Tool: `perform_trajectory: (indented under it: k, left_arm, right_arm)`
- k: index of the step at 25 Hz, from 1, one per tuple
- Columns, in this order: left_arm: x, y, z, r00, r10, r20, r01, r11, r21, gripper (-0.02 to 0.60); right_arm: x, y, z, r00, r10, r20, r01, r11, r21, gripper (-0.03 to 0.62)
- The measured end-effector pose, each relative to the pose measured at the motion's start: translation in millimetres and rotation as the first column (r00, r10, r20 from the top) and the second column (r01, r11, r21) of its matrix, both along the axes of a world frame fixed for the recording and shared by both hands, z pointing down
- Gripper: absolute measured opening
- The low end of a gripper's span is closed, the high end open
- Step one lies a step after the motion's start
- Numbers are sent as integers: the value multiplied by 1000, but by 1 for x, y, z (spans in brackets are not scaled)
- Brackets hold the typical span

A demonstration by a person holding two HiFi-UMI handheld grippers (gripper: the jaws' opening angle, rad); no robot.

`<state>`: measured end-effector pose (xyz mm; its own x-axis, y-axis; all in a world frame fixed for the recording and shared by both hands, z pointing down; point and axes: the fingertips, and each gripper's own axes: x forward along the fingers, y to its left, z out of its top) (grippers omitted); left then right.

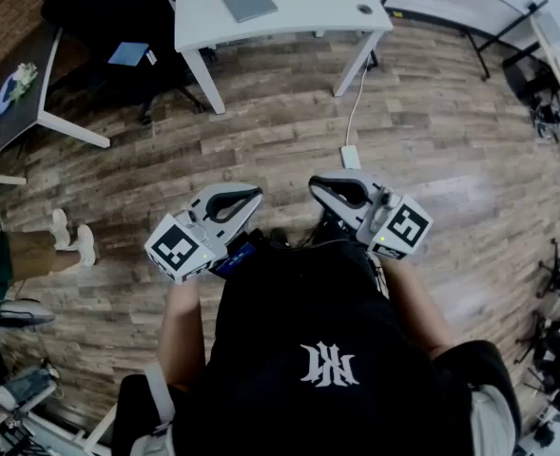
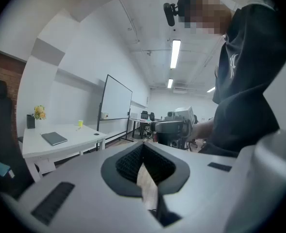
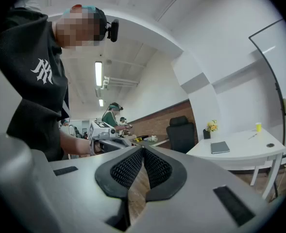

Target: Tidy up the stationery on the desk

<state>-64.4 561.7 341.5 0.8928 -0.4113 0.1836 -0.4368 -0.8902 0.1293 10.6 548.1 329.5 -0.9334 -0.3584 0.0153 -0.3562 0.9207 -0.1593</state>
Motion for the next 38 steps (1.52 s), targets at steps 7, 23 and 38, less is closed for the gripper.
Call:
perform_trajectory:
  k: [7, 23, 38]
  left_arm:
    - [-1, -10, -4, 1000, -23, -8, 23, 1000, 2, 2]
    - [-28, -37, -9, 985, -152, -76, 150, 988, -29, 2]
    - [-17, -106, 10, 978, -198, -64, 191, 976, -110, 2]
  right_arm:
    - [2, -10, -3, 1000, 12, -5, -12, 1000, -12, 38]
    - [19, -34, -1, 992, 122, -40, -123, 992, -5, 40]
    - [47, -119, 7, 991, 132, -2, -132, 991, -25, 40]
